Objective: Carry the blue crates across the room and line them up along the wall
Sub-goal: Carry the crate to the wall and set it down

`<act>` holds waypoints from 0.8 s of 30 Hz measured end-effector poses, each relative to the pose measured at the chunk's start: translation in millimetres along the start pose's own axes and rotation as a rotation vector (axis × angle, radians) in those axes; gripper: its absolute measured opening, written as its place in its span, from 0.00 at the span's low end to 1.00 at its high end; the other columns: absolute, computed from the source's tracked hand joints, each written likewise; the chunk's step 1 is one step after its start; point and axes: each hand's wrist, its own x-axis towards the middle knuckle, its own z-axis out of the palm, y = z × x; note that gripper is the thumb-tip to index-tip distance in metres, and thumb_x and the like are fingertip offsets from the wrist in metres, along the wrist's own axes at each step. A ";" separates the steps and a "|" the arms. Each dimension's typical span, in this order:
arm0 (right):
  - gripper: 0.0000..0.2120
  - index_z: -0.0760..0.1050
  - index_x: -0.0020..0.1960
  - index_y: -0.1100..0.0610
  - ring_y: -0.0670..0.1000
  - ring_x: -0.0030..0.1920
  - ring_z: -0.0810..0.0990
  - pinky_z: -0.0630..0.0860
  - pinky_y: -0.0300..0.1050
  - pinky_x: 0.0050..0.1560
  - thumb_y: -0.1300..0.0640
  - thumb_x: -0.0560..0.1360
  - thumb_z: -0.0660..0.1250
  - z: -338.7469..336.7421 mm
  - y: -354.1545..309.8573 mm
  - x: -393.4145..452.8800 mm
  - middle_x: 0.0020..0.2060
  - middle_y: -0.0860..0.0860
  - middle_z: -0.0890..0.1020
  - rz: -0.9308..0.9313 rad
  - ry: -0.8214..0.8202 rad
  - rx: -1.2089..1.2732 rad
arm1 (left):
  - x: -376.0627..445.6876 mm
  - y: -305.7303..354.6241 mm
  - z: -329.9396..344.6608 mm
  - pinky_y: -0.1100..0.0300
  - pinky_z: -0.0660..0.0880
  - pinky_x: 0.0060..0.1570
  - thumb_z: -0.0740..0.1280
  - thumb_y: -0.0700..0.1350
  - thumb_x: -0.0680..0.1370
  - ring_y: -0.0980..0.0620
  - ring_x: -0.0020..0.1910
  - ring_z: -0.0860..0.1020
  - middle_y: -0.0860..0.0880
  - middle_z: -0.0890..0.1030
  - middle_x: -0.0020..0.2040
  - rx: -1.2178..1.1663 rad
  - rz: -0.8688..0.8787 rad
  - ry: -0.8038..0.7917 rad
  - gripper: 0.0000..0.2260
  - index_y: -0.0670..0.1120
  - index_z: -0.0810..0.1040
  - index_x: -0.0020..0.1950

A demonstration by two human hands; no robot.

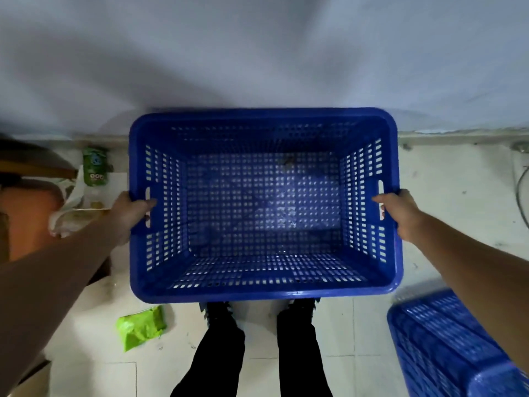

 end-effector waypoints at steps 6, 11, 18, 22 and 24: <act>0.51 0.50 0.79 0.47 0.65 0.68 0.75 0.73 0.70 0.66 0.51 0.64 0.75 -7.4 7.5 16.3 0.73 0.58 0.71 0.032 -0.111 -0.188 | -14.3 22.3 2.4 0.36 0.74 0.65 0.71 0.51 0.78 0.33 0.66 0.76 0.38 0.74 0.72 0.247 -0.045 -0.019 0.34 0.43 0.60 0.79; 0.31 0.67 0.77 0.52 0.60 0.64 0.78 0.74 0.51 0.65 0.54 0.75 0.69 -23.8 -13.0 -33.0 0.64 0.52 0.79 -0.122 0.033 -0.141 | -52.5 64.0 14.7 0.41 0.77 0.60 0.66 0.48 0.78 0.31 0.62 0.76 0.35 0.73 0.69 0.702 0.247 0.099 0.27 0.39 0.67 0.74; 0.21 0.74 0.71 0.52 0.56 0.56 0.81 0.78 0.47 0.57 0.60 0.79 0.62 -57.4 38.2 -139.7 0.61 0.51 0.80 -0.207 0.026 -0.058 | -183.9 146.9 69.0 0.44 0.70 0.69 0.53 0.55 0.86 0.42 0.74 0.66 0.46 0.70 0.77 1.438 1.069 -0.298 0.23 0.49 0.64 0.80; 0.21 0.75 0.68 0.53 0.55 0.54 0.80 0.76 0.46 0.55 0.65 0.79 0.59 -93.0 105.0 -234.1 0.58 0.52 0.80 -0.136 0.045 0.099 | -278.3 172.3 107.4 0.49 0.72 0.64 0.51 0.55 0.86 0.45 0.65 0.72 0.48 0.77 0.66 1.603 1.225 -0.435 0.20 0.50 0.70 0.74; 0.21 0.76 0.69 0.53 0.56 0.59 0.80 0.77 0.46 0.58 0.64 0.78 0.60 -117.6 153.4 -270.0 0.63 0.53 0.81 -0.091 0.069 0.159 | -322.6 175.5 139.9 0.50 0.74 0.59 0.52 0.55 0.86 0.48 0.58 0.75 0.50 0.79 0.58 1.693 1.248 -0.487 0.17 0.51 0.74 0.67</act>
